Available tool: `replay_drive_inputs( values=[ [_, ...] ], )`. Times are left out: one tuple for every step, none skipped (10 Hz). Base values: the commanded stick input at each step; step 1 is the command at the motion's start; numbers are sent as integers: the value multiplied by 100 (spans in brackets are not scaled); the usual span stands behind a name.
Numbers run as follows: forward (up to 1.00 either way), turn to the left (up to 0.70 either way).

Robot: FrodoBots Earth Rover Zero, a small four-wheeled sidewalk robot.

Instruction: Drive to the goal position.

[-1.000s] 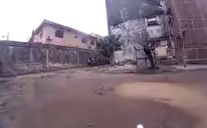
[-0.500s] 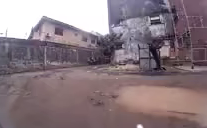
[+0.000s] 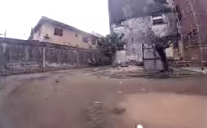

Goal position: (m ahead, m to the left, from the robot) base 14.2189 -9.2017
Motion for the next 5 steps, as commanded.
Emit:
replay_drive_inputs(
  values=[
    [100, 40],
    [100, 40],
    [100, 40],
    [100, 40],
    [100, 40]
  ],
)
